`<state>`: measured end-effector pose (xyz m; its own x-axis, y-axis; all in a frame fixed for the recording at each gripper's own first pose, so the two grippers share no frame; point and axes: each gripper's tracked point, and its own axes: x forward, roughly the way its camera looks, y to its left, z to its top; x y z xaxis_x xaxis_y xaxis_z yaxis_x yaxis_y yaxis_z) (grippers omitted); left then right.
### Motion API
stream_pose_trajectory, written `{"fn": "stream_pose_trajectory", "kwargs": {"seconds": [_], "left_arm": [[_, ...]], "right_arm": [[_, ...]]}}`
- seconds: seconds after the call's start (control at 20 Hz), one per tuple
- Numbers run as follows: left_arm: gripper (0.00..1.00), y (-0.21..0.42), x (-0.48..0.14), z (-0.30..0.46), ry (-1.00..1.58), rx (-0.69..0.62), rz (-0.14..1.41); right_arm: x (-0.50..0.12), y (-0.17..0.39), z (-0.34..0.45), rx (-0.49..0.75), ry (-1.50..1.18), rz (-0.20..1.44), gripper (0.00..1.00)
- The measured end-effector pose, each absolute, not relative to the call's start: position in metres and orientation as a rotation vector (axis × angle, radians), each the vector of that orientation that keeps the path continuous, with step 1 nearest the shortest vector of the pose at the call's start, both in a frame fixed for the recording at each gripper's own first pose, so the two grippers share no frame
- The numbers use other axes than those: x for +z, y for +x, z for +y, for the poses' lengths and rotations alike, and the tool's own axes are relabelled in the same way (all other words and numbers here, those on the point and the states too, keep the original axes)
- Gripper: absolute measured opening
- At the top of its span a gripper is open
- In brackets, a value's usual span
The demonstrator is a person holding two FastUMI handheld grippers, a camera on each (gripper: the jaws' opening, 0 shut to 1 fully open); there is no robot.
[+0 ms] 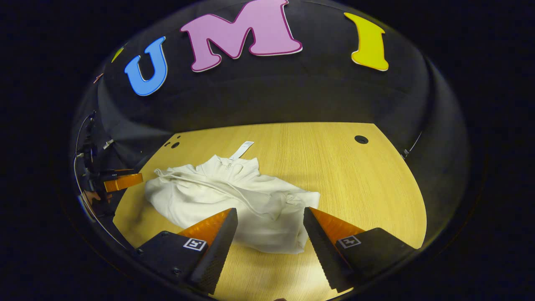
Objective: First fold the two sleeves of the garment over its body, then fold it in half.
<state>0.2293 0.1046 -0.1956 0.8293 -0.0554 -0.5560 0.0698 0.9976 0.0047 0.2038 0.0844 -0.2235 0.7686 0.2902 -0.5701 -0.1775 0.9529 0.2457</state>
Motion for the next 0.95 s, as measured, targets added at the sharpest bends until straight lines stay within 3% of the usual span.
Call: {"fn": "stream_pose_trajectory", "kwargs": {"seconds": [0.45,0.95], "left_arm": [[0.93,0.166,-0.170,0.064,-0.103,-0.092,0.547],[0.94,0.124,-0.193,0.054,-0.105,-0.111,0.605]], "right_arm": [[-0.186,0.144,0.083,0.294,0.136,0.583,0.97],[-0.188,0.114,0.108,0.319,0.238,0.595,0.99]]}}
